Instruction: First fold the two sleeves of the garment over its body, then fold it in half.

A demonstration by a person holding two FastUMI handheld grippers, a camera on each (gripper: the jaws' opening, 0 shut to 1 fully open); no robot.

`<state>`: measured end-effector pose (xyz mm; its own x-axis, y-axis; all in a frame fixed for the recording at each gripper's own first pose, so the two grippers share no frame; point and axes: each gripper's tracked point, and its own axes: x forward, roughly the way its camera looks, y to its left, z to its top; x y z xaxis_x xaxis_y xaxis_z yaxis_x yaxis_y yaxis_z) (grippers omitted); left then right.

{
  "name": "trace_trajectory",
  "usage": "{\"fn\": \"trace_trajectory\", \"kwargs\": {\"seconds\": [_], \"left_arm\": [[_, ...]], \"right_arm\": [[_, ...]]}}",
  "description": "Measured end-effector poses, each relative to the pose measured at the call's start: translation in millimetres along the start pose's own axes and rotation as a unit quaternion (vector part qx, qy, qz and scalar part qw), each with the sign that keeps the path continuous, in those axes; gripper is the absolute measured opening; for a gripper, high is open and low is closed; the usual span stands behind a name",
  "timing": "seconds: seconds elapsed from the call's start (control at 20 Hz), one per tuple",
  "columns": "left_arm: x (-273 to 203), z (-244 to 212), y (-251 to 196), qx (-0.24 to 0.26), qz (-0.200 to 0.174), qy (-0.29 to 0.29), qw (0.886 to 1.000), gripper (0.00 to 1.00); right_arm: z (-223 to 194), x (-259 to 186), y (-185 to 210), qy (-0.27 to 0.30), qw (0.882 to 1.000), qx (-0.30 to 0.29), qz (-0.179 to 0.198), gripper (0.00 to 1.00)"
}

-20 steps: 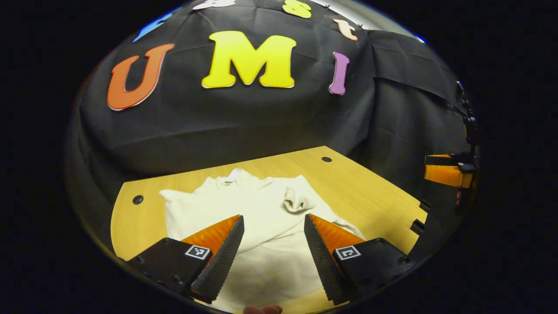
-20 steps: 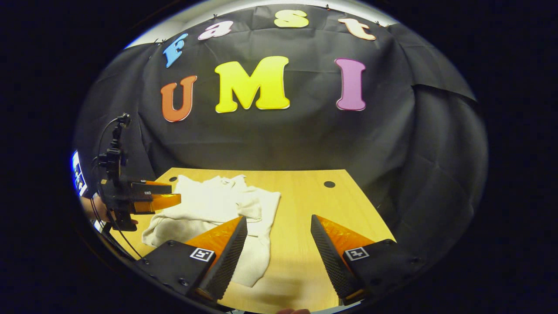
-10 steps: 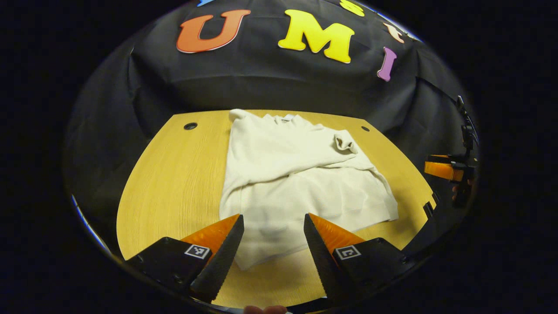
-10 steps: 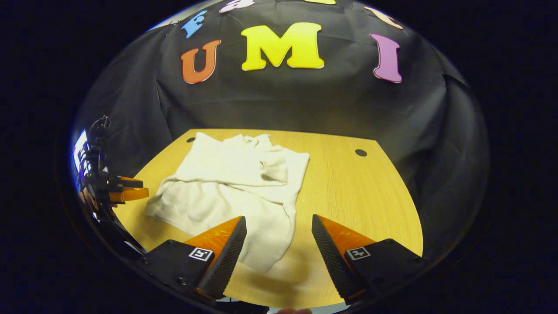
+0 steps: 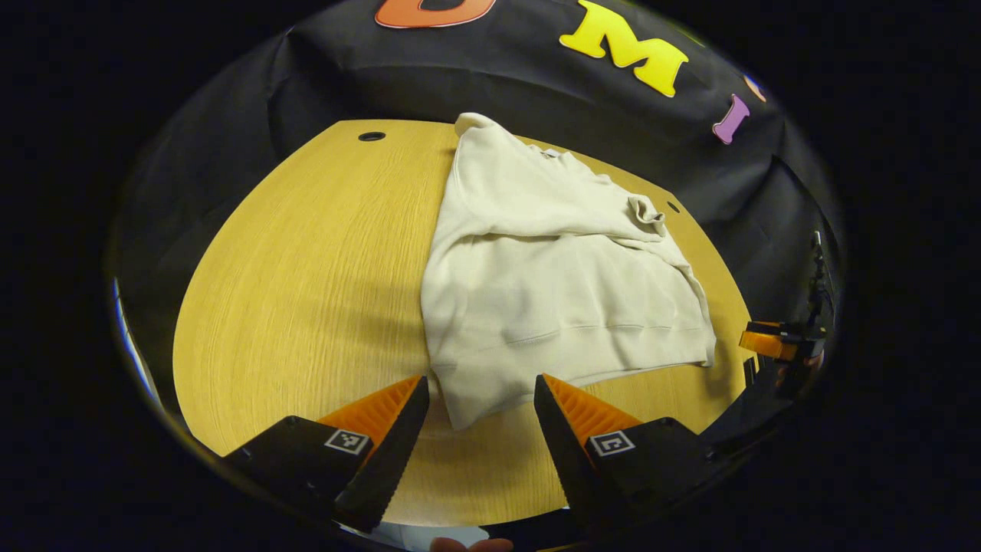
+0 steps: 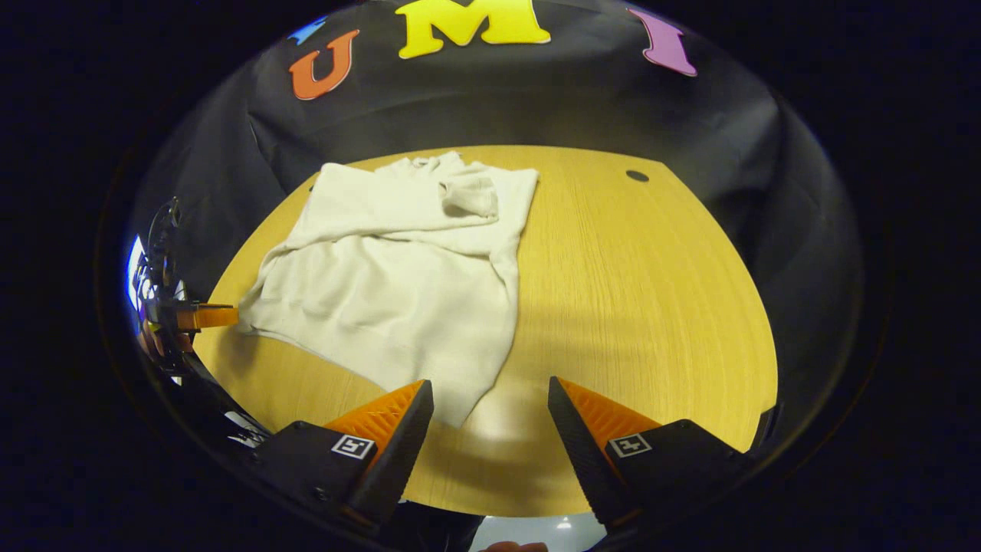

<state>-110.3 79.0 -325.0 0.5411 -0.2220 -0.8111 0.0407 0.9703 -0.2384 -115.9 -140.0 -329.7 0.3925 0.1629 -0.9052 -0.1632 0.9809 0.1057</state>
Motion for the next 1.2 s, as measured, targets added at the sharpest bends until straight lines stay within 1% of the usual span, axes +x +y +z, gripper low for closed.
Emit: {"fn": "trace_trajectory", "kwargs": {"seconds": [0.05,0.15,0.25,0.4,0.45,0.5,0.55,0.6,0.65,0.7,0.75,0.8,0.85,0.9,0.95,1.0,1.05,1.1,1.15,1.2], "left_arm": [[3,0,1,-0.009,-0.001,0.002,1.0,0.89],[10,0,9,-0.026,0.009,0.006,1.0,0.89],[14,-2,5,-0.04,0.003,0.013,0.999,0.89],[20,0,3,-0.038,0.002,0.018,0.999,0.89],[21,1,3,-0.037,0.005,0.023,0.999,0.99],[22,1,4,-0.037,0.009,0.031,0.999,0.89],[22,-1,3,-0.037,0.014,0.039,0.998,0.88],[23,-2,3,-0.035,0.017,0.047,0.998,0.88],[23,-4,2,-0.036,0.022,0.055,0.998,0.86],[24,-4,2,-0.037,0.023,0.058,0.997,0.8],[24,-5,0,-0.04,0.023,0.061,0.997,0.78],[25,-6,-2,-0.043,0.021,0.062,0.997,0.69],[24,-6,-4,-0.045,0.018,0.062,0.997,0.64],[25,-7,-4,-0.047,0.017,0.063,0.997,0.51],[27,-7,-4,-0.05,0.015,0.063,0.997,0.43],[28,-7,-6,-0.056,0.01,0.062,0.996,0.29],[28,-7,-10,-0.059,0.002,0.063,0.996,0.23],[28,-6,-11,-0.059,-0.001,0.058,0.997,0.15],[29,-7,-12,-0.057,-0.004,0.06,0.997,0.1],[28,-6,-14,-0.052,-0.009,0.059,0.997,0.04]], "right_arm": [[-3,5,-1,0.011,1.0,0.007,-0.002,0.95],[-9,14,-3,0.031,0.999,0.017,-0.008,0.95],[-13,21,-1,0.054,0.998,0.031,-0.01,0.95],[-18,39,10,0.084,0.996,0.04,-0.009,0.95],[-19,44,13,0.095,0.994,0.043,-0.01,0.95],[-21,45,12,0.101,0.994,0.039,-0.017,0.95],[-15,49,16,0.1,0.994,0.036,-0.015,0.94],[-17,50,20,0.109,0.993,0.037,-0.017,0.89],[-15,50,20,0.114,0.993,0.031,-0.025,0.81],[-17,53,21,0.122,0.992,0.024,-0.025,0.72],[-15,53,21,0.124,0.992,0.015,-0.031,0.7],[-16,53,23,0.13,0.991,0.006,-0.033,0.57],[-14,53,23,0.13,0.991,0.0,-0.033,0.57],[-14,56,25,0.13,0.991,0.001,-0.021,0.54],[-15,56,28,0.133,0.991,0.011,-0.015,0.54],[-13,55,28,0.131,0.991,0.02,-0.015,0.25],[-13,55,27,0.131,0.991,0.024,-0.012,0.25],[-12,58,28,0.13,0.991,0.04,-0.007,0.24],[-8,52,27,0.125,0.991,0.052,-0.005,0.07],[-12,53,28,0.125,0.99,0.06,0.0,0.06]]}}
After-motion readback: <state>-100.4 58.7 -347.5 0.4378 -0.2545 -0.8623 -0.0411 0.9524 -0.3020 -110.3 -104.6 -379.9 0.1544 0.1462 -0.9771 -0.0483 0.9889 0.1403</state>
